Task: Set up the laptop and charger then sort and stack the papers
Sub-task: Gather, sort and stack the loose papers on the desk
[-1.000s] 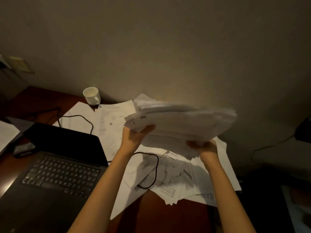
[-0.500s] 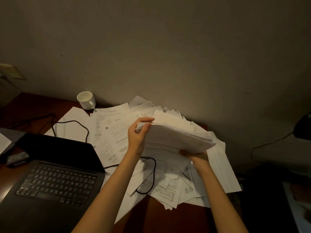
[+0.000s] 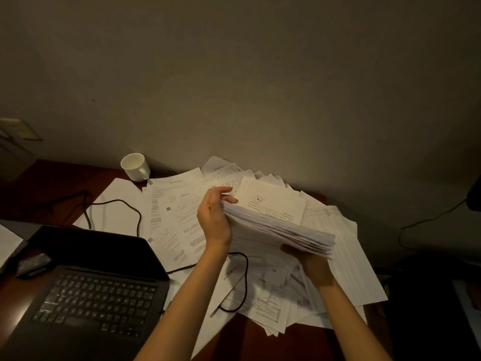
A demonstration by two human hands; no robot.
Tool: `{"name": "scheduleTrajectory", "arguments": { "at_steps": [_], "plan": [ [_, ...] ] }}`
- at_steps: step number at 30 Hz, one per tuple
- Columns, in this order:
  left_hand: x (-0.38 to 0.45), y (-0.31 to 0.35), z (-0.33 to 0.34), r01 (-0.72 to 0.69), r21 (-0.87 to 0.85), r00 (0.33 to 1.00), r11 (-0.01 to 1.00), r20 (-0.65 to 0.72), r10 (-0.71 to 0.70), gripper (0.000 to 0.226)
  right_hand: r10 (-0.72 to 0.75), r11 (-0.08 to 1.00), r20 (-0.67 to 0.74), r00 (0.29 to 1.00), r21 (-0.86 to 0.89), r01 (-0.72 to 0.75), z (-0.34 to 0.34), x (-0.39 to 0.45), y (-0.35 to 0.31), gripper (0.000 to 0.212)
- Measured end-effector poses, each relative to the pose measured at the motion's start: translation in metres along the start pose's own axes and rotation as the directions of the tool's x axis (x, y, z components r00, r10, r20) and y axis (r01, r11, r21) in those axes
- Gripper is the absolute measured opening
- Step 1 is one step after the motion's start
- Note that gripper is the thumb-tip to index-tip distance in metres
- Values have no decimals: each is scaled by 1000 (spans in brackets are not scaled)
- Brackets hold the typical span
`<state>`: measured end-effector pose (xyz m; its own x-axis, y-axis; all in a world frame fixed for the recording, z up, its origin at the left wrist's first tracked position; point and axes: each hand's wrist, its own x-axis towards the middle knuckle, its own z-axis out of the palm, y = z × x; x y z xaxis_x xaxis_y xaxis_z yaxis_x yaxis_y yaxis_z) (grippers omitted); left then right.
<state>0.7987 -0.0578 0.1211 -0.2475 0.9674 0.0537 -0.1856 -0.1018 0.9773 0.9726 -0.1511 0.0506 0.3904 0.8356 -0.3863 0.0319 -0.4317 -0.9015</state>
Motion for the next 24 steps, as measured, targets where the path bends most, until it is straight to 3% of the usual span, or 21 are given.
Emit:
{"name": "scheduleTrajectory", "arguments": {
  "at_steps": [3,5,7,9,10,13,17,19,22,24],
  "plan": [
    [3,8,2,5,42,999,999,43,-7,58,-16,999,-122,992,40,21,2,1,-15,23],
    [7,10,-6,-58,69,967,996,250,40,60,-14,993,-147,989,111,31,-3,2,-19,17],
    [10,5,-22,-71,112,886,991,463,11,59,-30,984,-133,991,173,53,-10,1,-23,19],
    [4,-4,-39,-25,195,823,980,560,-90,35,-32,982,-95,995,184,49,-13,1,-25,22],
    [-1,-10,-46,16,239,806,971,571,-154,27,-42,979,-73,996,194,56,-13,2,-26,22],
    [-14,-28,-63,139,347,780,928,539,-319,32,-89,972,-12,996,218,89,-12,1,-33,22],
    [-19,-45,-93,308,339,654,889,603,-457,84,-67,975,183,981,220,25,-10,-4,-38,27],
    [-24,-51,-110,440,312,582,842,615,-532,95,-24,980,294,955,195,-35,-7,-5,-33,32],
    [-31,-57,-126,533,327,510,780,611,-605,100,46,968,341,939,216,-126,3,-4,-26,35],
    [-32,-57,-129,534,350,506,770,597,-622,95,71,959,336,939,236,-157,13,-2,-24,32]
  ]
}}
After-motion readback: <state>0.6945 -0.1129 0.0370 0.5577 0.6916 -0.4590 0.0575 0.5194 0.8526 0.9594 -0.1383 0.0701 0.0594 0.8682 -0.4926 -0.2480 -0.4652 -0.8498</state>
